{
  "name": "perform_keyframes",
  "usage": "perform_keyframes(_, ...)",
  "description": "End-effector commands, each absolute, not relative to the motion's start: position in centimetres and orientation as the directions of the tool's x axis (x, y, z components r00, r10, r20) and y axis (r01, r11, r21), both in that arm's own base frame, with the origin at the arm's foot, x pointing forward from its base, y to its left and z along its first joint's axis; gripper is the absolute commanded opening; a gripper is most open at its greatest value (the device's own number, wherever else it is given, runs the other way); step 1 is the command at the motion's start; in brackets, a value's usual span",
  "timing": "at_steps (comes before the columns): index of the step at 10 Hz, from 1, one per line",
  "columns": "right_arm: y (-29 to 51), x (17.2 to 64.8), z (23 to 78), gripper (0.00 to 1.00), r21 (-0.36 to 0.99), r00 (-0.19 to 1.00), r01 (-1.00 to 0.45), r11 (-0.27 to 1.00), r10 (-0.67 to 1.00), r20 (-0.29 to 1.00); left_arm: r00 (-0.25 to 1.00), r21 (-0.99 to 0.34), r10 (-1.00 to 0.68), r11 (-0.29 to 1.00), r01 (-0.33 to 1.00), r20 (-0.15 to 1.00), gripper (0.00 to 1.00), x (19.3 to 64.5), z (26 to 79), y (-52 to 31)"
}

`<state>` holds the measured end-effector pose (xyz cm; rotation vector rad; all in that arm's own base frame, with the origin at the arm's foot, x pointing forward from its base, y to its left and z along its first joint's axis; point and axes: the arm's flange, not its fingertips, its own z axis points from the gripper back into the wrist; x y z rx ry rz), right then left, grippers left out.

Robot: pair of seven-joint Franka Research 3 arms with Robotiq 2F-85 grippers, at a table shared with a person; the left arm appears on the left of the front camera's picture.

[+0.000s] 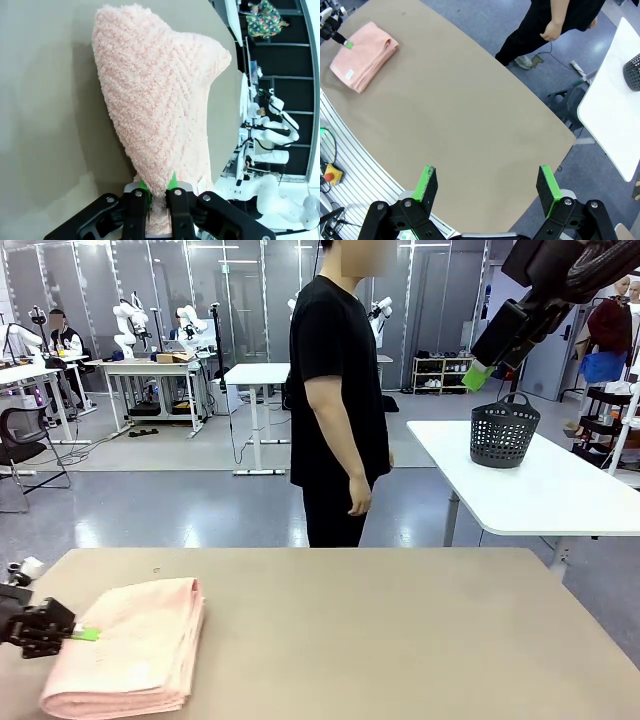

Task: Fold the towel.
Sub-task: Pick up the 100 cm Hotel Towel and place it on the left side of the table.

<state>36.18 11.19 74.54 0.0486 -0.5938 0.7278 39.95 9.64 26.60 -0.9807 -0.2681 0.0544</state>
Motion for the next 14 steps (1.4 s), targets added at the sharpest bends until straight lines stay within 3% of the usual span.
perform_keyframes(1, 11.1, 36.1, 74.6, 1.0, -0.163, 0.592, -0.634, 0.756, 0.611, 0.525, 0.945, -0.805, 0.159, 0.575, 0.147, 0.286, 0.13, 40.4, 28.9, 12.6)
perform_keyframes(4, 11.1, 36.1, 74.6, 1.0, -0.163, 0.592, -0.634, 0.756, 0.611, 0.525, 0.942, -0.755, 0.147, 0.64, 0.141, 0.301, 0.13, 40.7, 30.6, 15.4)
perform_keyframes(5, 11.1, 36.1, 74.6, 1.0, -0.163, 0.592, -0.634, 0.756, 0.611, 0.525, 0.939, -0.725, 0.157, 0.677, 0.124, 0.307, 0.41, 41.0, 30.9, 15.3)
perform_keyframes(6, 11.1, 36.1, 74.6, 1.0, -0.163, 0.592, -0.634, 0.756, 0.611, 0.525, 0.943, -0.687, 0.143, 0.718, 0.11, 0.3, 0.49, 41.1, 30.9, 15.2)
perform_keyframes(7, 11.1, 36.1, 74.6, 1.0, -0.163, 0.592, -0.634, 0.756, 0.611, 0.525, 0.937, -0.664, 0.15, 0.74, 0.105, 0.316, 0.76, 41.0, 31.2, 15.2)
perform_keyframes(8, 11.1, 36.1, 74.6, 1.0, -0.163, 0.592, -0.634, 0.756, 0.611, 0.525, 0.93, -0.641, 0.157, 0.76, 0.101, 0.333, 0.83, 40.8, 31.6, 15.5)
perform_keyframes(9, 11.1, 36.1, 74.6, 1.0, -0.163, 0.592, -0.634, 0.756, 0.611, 0.525, 0.923, -0.642, 0.164, 0.76, 0.107, 0.348, 1.0, 40.4, 32.3, 16.0)
perform_keyframes(11, 11.1, 36.1, 74.6, 1.0, -0.163, 0.592, -0.634, 0.756, 0.611, 0.525, 0.899, -0.589, 0.163, 0.799, 0.122, 0.407, 1.0, 39.3, 34.6, 16.8)
perform_keyframes(12, 11.1, 36.1, 74.6, 1.0, -0.163, 0.592, -0.634, 0.756, 0.611, 0.525, 0.89, -0.602, 0.143, 0.78, 0.168, 0.433, 0.89, 38.7, 35.7, 16.5)
perform_keyframes(13, 11.1, 36.1, 74.6, 1.0, -0.163, 0.592, -0.634, 0.756, 0.611, 0.525, 0.887, -0.578, 0.12, 0.795, 0.183, 0.446, 0.99, 38.3, 36.5, 16.2)
perform_keyframes(14, 11.1, 36.1, 74.6, 1.0, -0.163, 0.592, -0.634, 0.756, 0.611, 0.525, 0.881, -0.568, 0.112, 0.799, 0.196, 0.46, 1.0, 38.1, 37.2, 15.9)
